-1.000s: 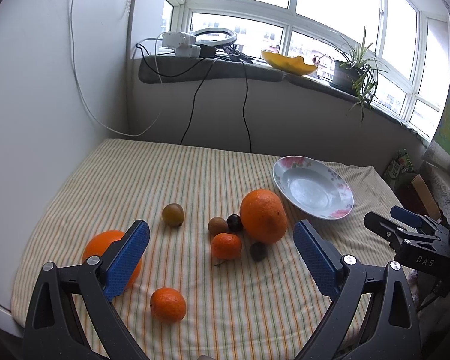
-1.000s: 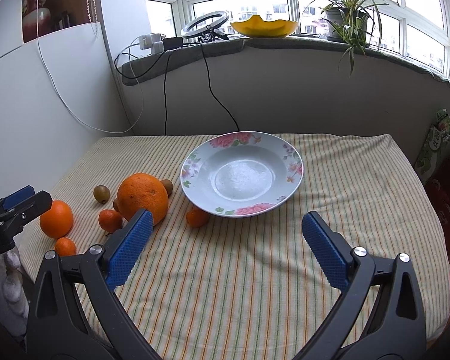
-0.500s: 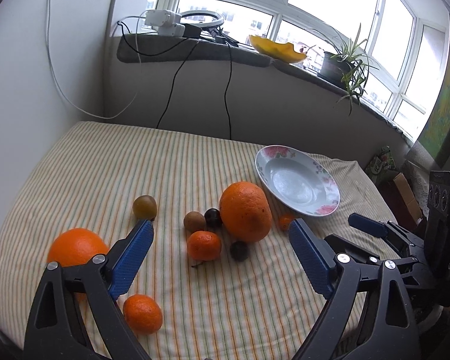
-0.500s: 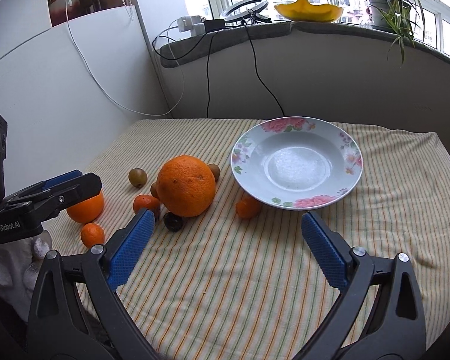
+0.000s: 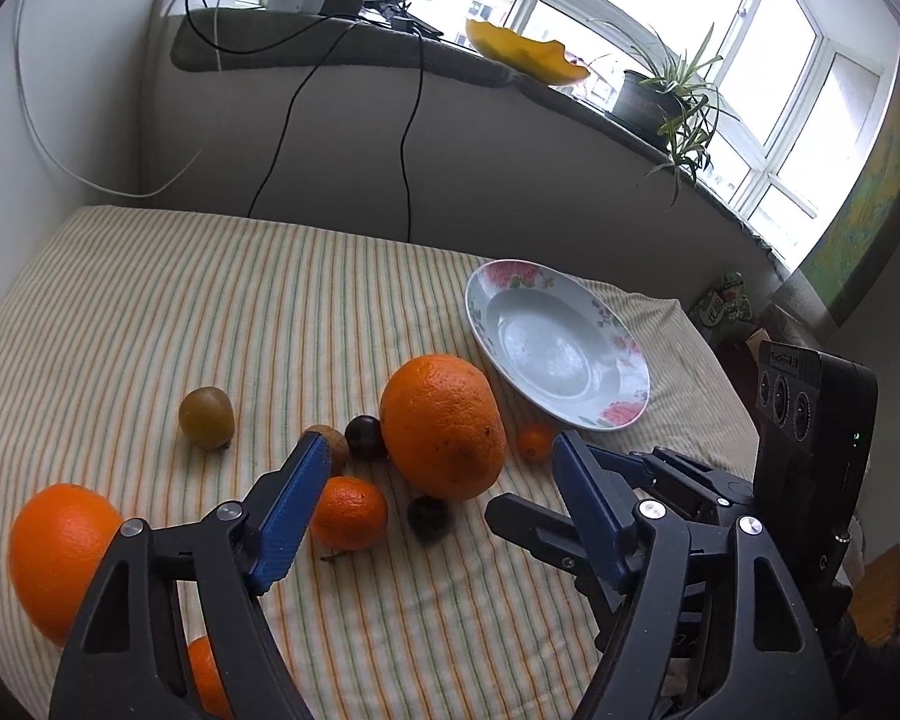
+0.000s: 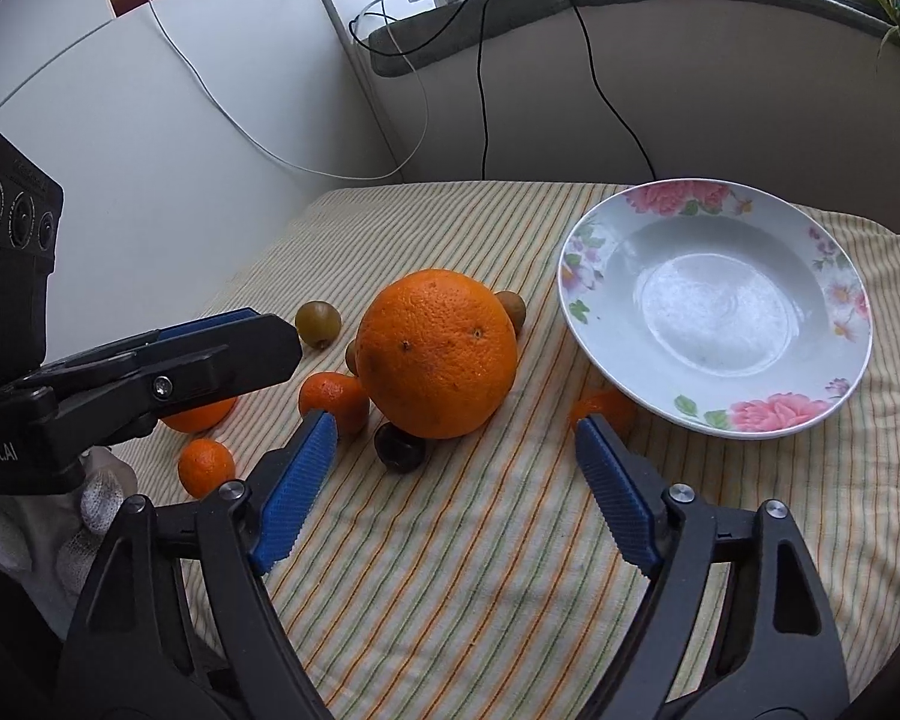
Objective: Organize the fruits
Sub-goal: 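Move the right tool to the large orange and close on it, then lift the large orange with the right tool and lower it onto the plate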
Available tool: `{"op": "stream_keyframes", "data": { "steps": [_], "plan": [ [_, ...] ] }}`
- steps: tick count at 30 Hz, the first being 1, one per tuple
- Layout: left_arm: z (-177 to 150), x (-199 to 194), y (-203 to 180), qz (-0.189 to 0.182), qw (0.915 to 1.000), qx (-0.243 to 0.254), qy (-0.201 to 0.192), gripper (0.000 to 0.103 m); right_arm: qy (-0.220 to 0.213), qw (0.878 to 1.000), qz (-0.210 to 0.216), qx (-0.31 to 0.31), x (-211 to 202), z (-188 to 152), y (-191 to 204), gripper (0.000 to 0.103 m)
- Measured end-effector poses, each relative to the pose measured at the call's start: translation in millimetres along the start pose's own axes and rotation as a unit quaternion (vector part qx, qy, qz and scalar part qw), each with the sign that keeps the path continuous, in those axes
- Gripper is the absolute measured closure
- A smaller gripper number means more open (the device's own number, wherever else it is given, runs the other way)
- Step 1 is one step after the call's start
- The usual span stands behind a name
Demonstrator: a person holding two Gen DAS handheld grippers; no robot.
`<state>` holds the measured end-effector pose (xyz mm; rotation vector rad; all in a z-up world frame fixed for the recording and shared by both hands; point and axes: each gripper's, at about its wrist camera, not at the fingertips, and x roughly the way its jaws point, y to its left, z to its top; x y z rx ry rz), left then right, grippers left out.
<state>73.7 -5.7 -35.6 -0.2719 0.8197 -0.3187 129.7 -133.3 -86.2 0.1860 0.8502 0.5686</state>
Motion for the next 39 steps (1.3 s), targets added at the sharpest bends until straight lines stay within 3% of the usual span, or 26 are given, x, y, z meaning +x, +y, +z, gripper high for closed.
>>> {"op": "stream_keyframes", "data": {
  "steps": [7, 19, 24, 27, 32, 39],
  "plan": [
    [4, 20, -1, -0.007, 0.9998, 0.006, 0.020, 0.032, 0.005, 1.000, 0.013, 0.020, 16, 11, -9, 0.023],
    [12, 30, 2, -0.013, 0.9995, 0.006, 0.027, 0.036, 0.011, 0.998, 0.051, 0.031, 32, 25, -10, 0.035],
    [15, 38, 7, -0.025, 0.9989, -0.006, 0.040, 0.037, 0.015, 0.998, 0.055, 0.028, 36, 26, -10, 0.035],
    [15, 42, 9, -0.025, 0.9986, -0.009, 0.047, 0.047, 0.014, 0.998, 0.054, 0.022, 38, 28, -8, 0.034],
    [13, 47, 13, -0.029, 0.9979, -0.017, 0.056, 0.051, 0.017, 0.998, 0.053, 0.015, 43, 29, -7, 0.033],
    [11, 45, 13, -0.026, 0.9981, -0.013, 0.053, 0.052, 0.017, 0.998, 0.052, 0.011, 41, 28, -7, 0.034]
  ]
}}
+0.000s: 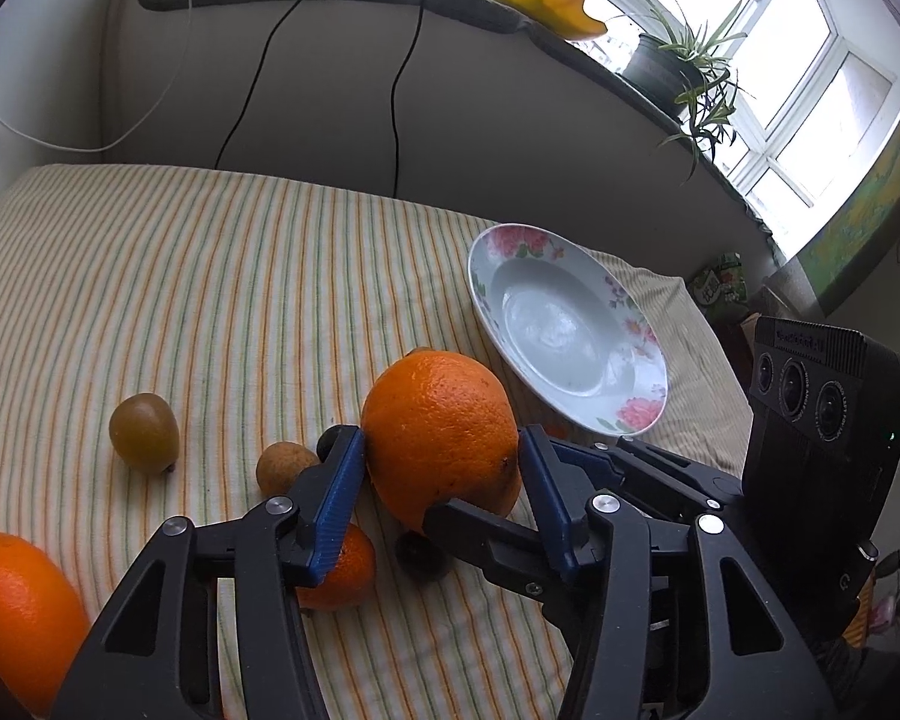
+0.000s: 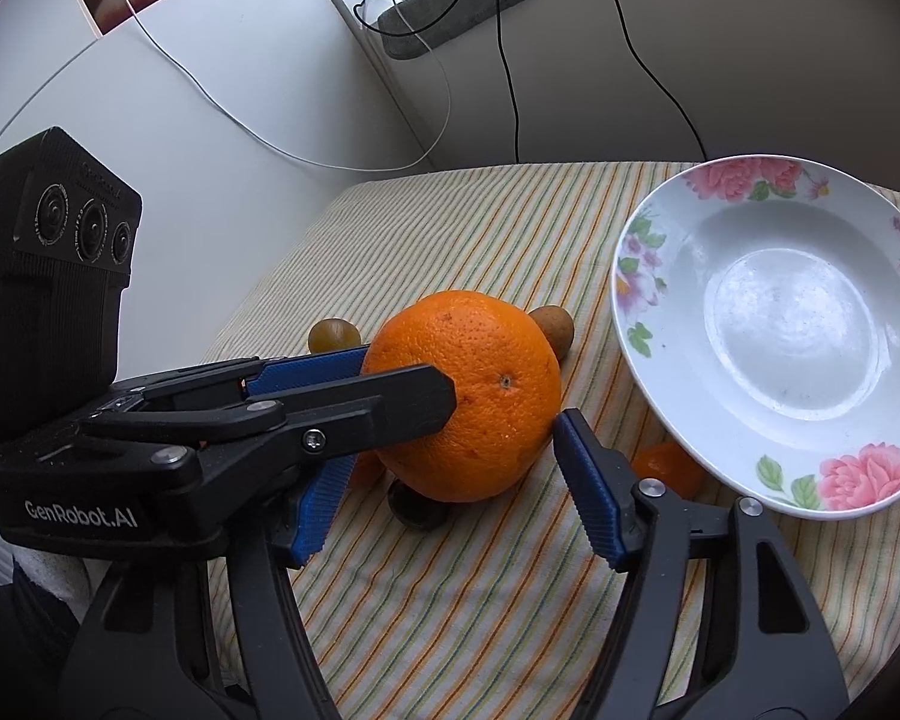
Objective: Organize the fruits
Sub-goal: 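Lift the large orange with the right tool and lower it onto the plate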
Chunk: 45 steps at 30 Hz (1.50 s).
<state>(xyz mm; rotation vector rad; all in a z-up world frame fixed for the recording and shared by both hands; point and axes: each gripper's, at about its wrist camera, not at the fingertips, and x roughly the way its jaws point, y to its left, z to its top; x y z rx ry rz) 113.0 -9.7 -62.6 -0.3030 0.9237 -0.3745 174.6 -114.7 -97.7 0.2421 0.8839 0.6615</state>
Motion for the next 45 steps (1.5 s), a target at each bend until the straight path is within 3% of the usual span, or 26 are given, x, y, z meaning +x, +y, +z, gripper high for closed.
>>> {"op": "stream_keyframes", "data": {
  "steps": [15, 25, 34, 45],
  "plan": [
    [-1, -10, -11, 0.007, 0.9999, 0.008, -0.013, 0.052, -0.017, 1.000, 0.004, -0.007, -15, -9, 5, 0.036],
    [10, -19, -41, -0.012, 0.9987, 0.033, -0.038, 0.052, -0.051, 0.998, -0.012, -0.017, -54, -9, 2, 0.036],
    [18, -2, -71, -0.037, 0.9973, 0.051, -0.036, 0.052, -0.067, 0.997, -0.040, -0.009, -88, -8, -21, 0.036],
    [25, 26, -95, -0.055, 0.9967, 0.058, -0.017, 0.052, -0.066, 0.996, -0.062, 0.008, -101, -4, -53, 0.036]
  ]
}}
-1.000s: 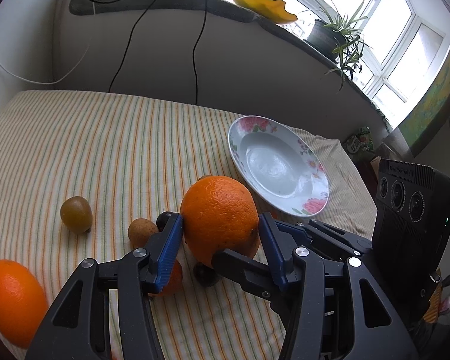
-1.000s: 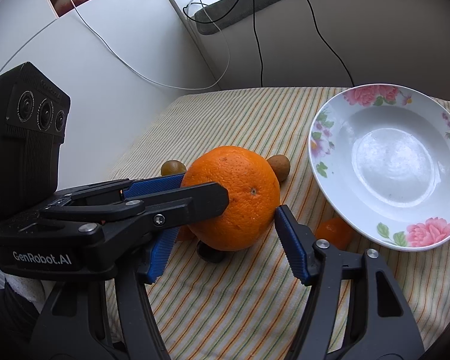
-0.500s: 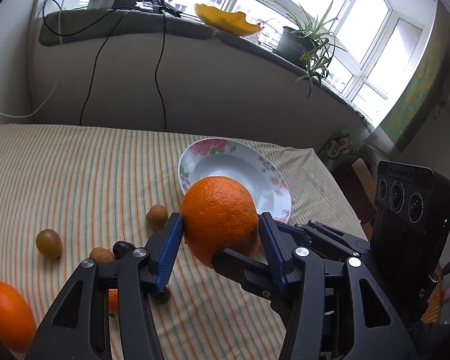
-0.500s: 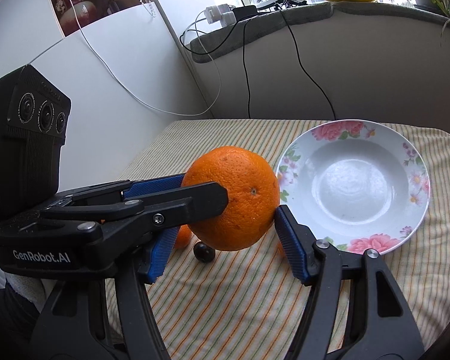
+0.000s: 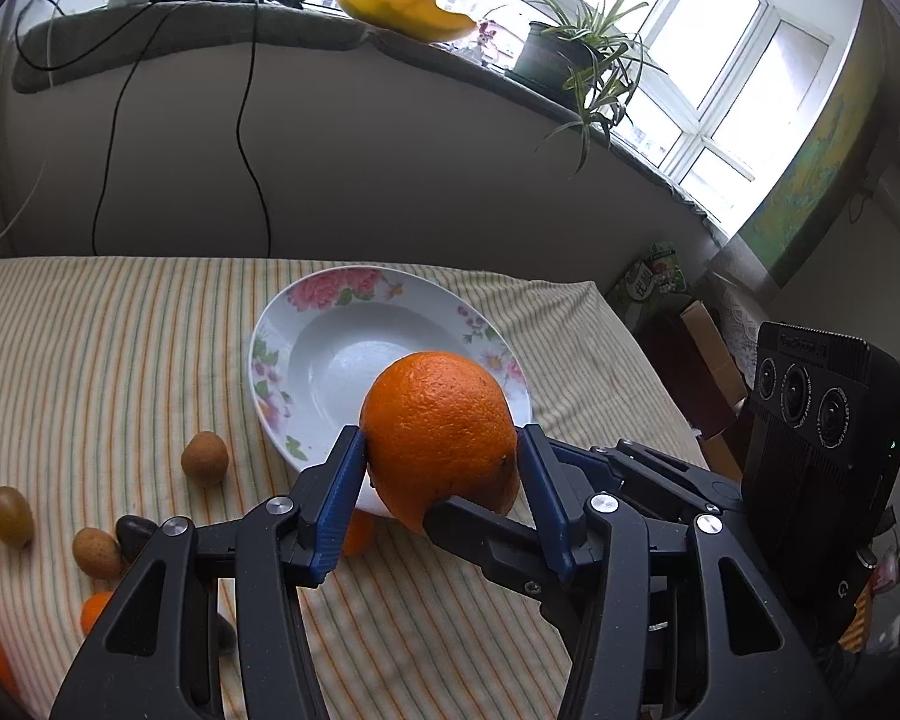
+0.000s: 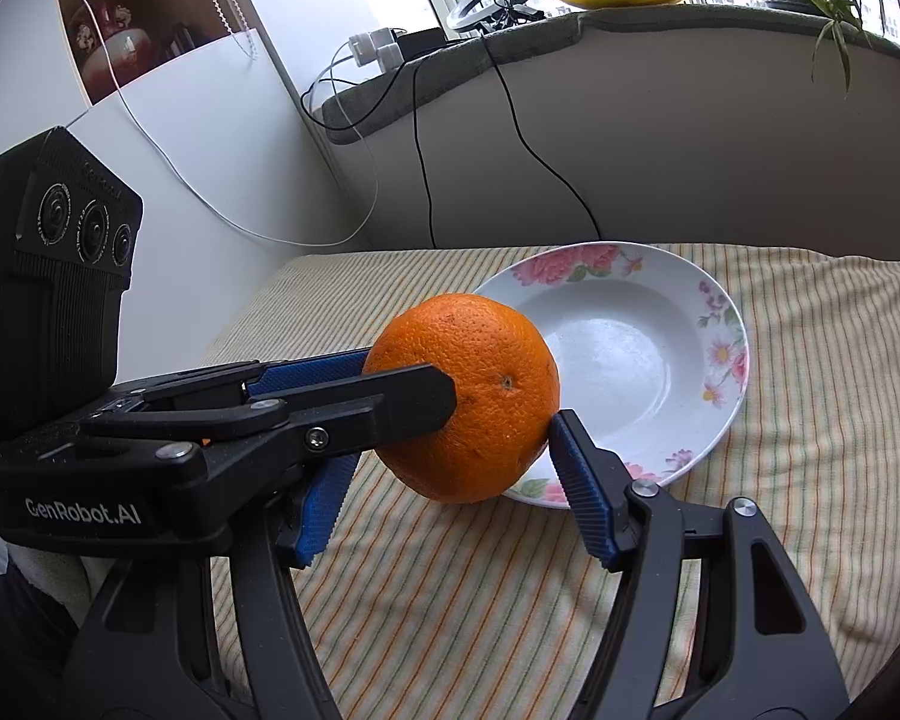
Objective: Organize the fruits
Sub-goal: 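Lift the large orange with the right tool and lower it onto the plate, then open the right tool to release the orange and withdraw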
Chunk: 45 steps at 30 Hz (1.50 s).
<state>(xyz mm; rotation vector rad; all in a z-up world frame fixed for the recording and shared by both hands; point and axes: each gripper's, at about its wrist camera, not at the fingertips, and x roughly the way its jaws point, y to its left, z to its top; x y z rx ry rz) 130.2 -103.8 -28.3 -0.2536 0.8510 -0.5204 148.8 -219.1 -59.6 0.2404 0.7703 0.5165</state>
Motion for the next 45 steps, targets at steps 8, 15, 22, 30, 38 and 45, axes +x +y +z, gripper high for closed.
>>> {"op": "stream_keyframes", "data": {
  "steps": [8, 15, 22, 30, 38, 45],
  "plan": [
    [3, 19, -7, -0.004, 0.9999, 0.000, 0.016, 0.052, 0.008, 1.000, -0.010, 0.010, 1, 0, -20, 0.036],
    [5, 25, -8, -0.002, 0.9997, 0.002, 0.023, 0.052, 0.010, 1.000, -0.011, 0.015, 3, 0, -27, 0.036],
    [7, 30, -8, -0.001, 0.9996, 0.000, 0.030, 0.052, 0.011, 1.000, -0.014, 0.016, 5, 0, -28, 0.036],
    [10, 27, -6, 0.028, 0.9993, 0.012, 0.022, 0.046, 0.009, 1.000, -0.022, 0.004, 3, 1, -28, 0.035],
    [10, 17, -1, 0.034, 0.9993, 0.010, 0.011, 0.046, 0.001, 0.999, -0.032, 0.003, -8, 0, -32, 0.028],
    [7, 8, 1, 0.035, 0.9993, 0.009, 0.004, 0.046, -0.004, 0.999, -0.033, 0.003, -12, -1, -29, 0.028]
  ]
}}
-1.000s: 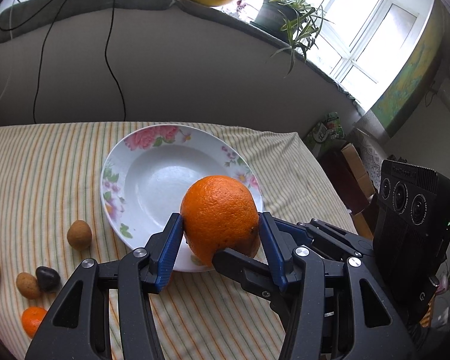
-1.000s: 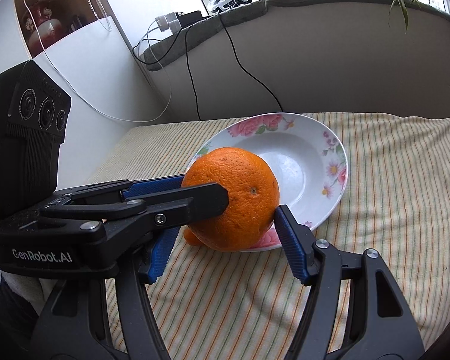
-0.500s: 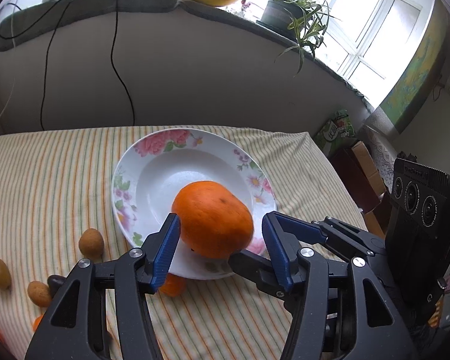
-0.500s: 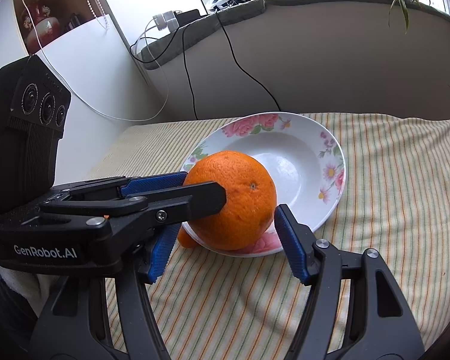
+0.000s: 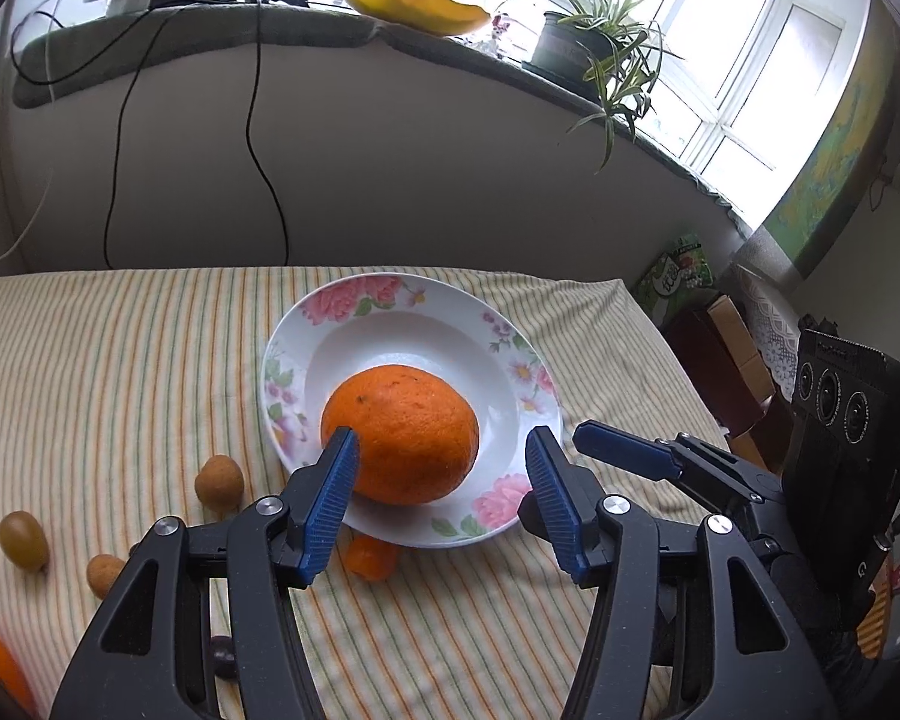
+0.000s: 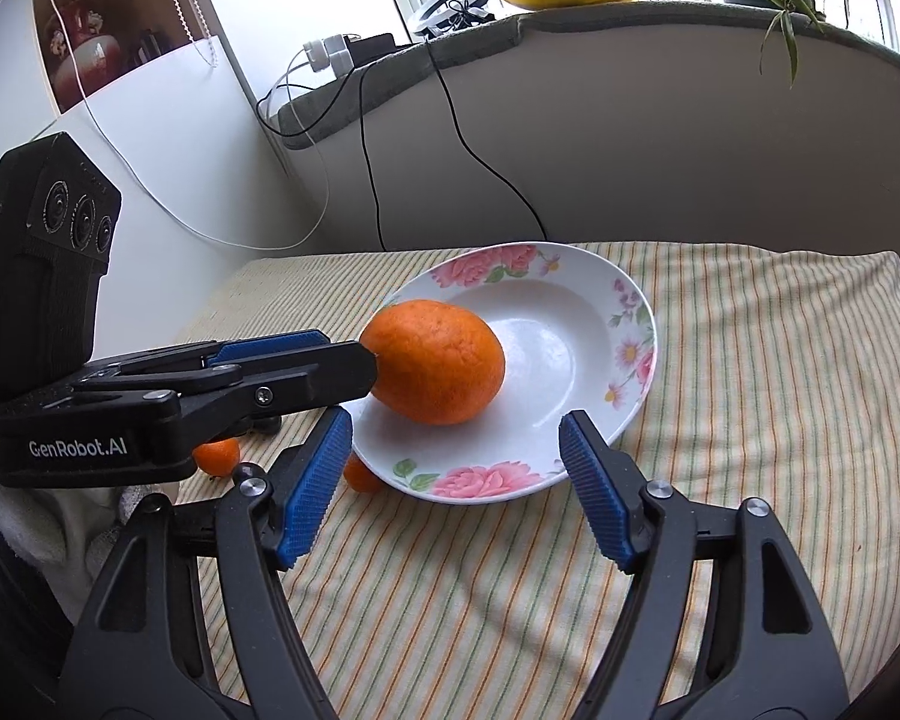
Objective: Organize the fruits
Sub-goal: 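Open the right tool to release the orange and withdraw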
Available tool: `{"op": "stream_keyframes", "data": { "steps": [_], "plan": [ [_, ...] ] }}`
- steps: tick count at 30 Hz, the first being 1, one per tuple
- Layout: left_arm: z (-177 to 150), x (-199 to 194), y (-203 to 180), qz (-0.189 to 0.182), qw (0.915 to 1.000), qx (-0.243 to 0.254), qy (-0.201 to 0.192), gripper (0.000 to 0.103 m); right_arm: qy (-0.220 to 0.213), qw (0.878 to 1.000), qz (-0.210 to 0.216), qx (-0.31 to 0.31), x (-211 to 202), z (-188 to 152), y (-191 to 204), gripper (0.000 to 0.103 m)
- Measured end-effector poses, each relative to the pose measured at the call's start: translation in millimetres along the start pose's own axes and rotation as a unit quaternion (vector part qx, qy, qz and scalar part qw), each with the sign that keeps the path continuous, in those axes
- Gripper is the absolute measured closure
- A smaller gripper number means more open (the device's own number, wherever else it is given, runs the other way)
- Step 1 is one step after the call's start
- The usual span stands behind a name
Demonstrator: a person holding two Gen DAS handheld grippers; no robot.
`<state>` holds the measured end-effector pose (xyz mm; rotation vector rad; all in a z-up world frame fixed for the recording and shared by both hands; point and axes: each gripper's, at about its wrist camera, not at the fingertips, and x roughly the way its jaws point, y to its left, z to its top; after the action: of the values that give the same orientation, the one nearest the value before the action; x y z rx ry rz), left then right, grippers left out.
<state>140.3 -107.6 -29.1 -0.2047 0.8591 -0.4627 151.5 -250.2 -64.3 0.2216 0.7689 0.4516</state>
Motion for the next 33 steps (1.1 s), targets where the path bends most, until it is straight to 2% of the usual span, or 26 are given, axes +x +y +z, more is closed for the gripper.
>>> {"op": "stream_keyframes", "data": {
  "steps": [18, 27, 33],
  "plan": [
    [-16, -38, 11, 0.016, 0.9993, -0.011, -0.032, 0.046, -0.013, 1.000, 0.006, -0.013, -21, -8, 19, 0.028],
    [-37, -68, 23, 0.040, 0.9977, -0.016, -0.052, 0.046, -0.011, 0.999, 0.016, -0.027, -25, -17, 39, 0.028],
    [-57, -80, 37, 0.062, 0.9964, -0.026, -0.051, 0.046, 0.002, 0.999, 0.023, -0.035, -20, -28, 50, 0.029]
  ]
}}
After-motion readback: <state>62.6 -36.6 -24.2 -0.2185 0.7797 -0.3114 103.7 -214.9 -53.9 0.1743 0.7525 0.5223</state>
